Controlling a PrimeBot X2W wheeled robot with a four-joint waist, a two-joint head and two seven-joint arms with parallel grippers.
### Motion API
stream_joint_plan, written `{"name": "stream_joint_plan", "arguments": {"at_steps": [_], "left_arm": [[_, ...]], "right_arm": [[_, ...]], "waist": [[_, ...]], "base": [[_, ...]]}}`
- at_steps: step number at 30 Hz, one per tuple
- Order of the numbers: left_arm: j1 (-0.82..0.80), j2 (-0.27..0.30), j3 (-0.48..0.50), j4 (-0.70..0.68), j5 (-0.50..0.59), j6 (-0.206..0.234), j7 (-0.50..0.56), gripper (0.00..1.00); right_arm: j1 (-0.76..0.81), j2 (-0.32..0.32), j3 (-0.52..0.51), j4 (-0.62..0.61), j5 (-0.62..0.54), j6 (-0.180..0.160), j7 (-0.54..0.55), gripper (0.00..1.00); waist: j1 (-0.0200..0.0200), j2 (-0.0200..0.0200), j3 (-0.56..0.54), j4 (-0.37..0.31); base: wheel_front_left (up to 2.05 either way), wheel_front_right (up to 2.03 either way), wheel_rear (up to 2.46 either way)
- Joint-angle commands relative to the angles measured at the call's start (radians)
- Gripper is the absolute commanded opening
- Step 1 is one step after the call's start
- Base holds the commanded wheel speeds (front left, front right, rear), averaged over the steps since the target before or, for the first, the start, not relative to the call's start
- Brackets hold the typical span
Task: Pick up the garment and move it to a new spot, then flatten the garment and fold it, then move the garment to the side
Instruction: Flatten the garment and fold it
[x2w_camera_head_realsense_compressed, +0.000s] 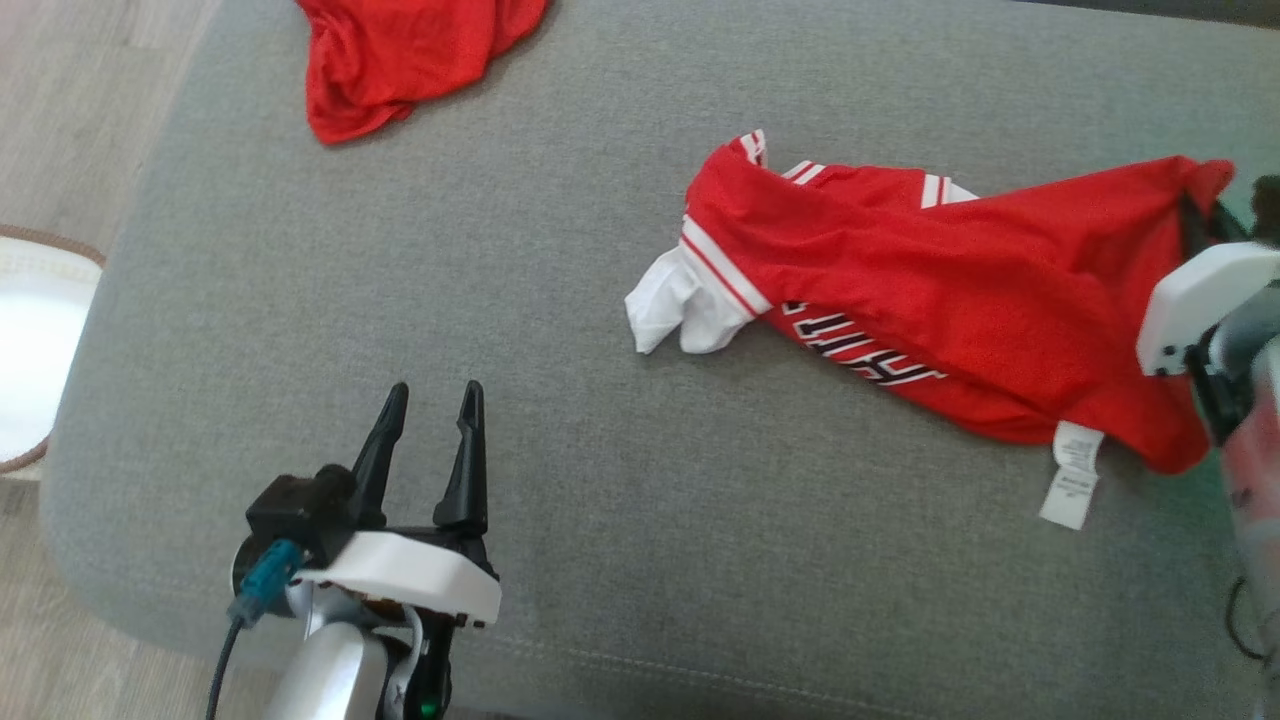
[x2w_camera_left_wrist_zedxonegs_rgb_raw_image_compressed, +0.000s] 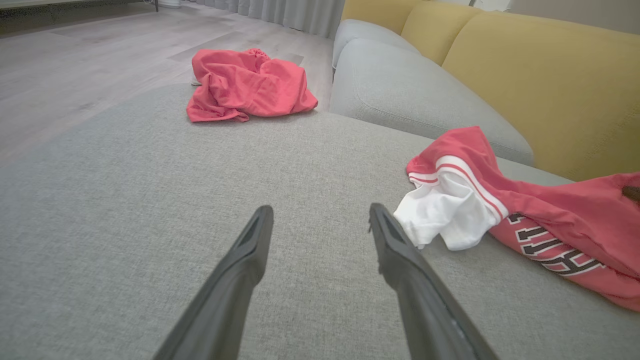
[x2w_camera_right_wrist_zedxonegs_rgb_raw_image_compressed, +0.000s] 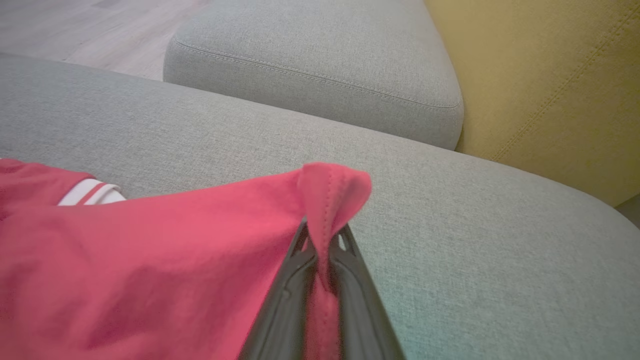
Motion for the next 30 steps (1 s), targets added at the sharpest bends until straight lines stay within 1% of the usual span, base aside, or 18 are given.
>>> {"name": "stream_joint_plan", "arguments": {"at_steps": [1, 5, 11, 12, 13, 14, 20, 24, 27, 30], "left_arm": [[-0.031, 0.002, 0.029, -0.034, -0.001, 0.005, -0.012, 1.00], [-0.031, 0.002, 0.024, -0.034, 0.000, 0.004, -0.012, 1.00], [-0.025, 0.002, 0.022, -0.035, 0.005, 0.007, -0.012, 1.00], [-0.024, 0.002, 0.022, -0.035, 0.007, 0.007, -0.012, 1.00], [-0.022, 0.002, 0.023, -0.035, 0.009, 0.007, -0.012, 1.00], [-0.021, 0.002, 0.023, -0.036, 0.010, 0.007, -0.012, 1.00], [-0.011, 0.002, 0.022, -0.033, 0.016, 0.004, -0.012, 1.00], [-0.003, 0.002, 0.025, -0.032, 0.019, 0.004, -0.012, 1.00], [0.000, 0.002, 0.030, -0.028, 0.021, 0.004, -0.012, 1.00], [0.003, 0.002, 0.038, -0.025, 0.022, 0.004, -0.012, 1.00]], "right_arm": [[-0.033, -0.018, 0.021, -0.016, 0.007, 0.007, -0.006, 0.00], [-0.061, -0.058, 0.018, 0.022, 0.001, 0.007, -0.012, 0.00], [-0.078, -0.084, -0.003, 0.042, -0.032, 0.007, -0.068, 0.00], [-0.079, -0.083, -0.009, 0.045, -0.037, 0.007, -0.079, 0.35], [-0.079, -0.080, -0.014, 0.049, -0.043, 0.007, -0.087, 0.72], [-0.079, -0.075, -0.018, 0.053, -0.049, 0.007, -0.095, 1.00], [-0.069, -0.033, -0.032, 0.075, -0.067, 0.007, -0.142, 1.00], [-0.058, -0.006, -0.024, 0.065, -0.057, 0.007, -0.189, 1.00], [-0.042, 0.018, -0.016, 0.034, -0.042, 0.007, -0.208, 1.00], [-0.003, 0.051, -0.013, -0.026, -0.027, 0.007, -0.216, 1.00]], "waist": [[-0.0001, 0.0000, 0.003, 0.007], [-0.0001, 0.0000, 0.005, 0.020], [-0.0001, 0.0000, -0.006, 0.021], [-0.0001, 0.0000, -0.009, 0.019], [-0.0001, 0.0000, -0.013, 0.015], [-0.0001, 0.0000, -0.017, 0.011], [-0.0001, 0.0000, -0.045, -0.022], [-0.0001, 0.0000, -0.069, -0.054], [-0.0001, 0.0000, -0.088, -0.076], [-0.0001, 0.0000, -0.109, -0.097]], "base": [[0.00, 0.00, 0.00], [0.00, 0.00, 0.00], [0.00, 0.00, 0.00], [0.00, 0.00, 0.00], [0.00, 0.00, 0.00], [0.00, 0.00, 0.00], [0.00, 0.00, 0.00], [0.00, 0.00, 0.00], [0.00, 0.00, 0.00], [0.00, 0.00, 0.00]]}}
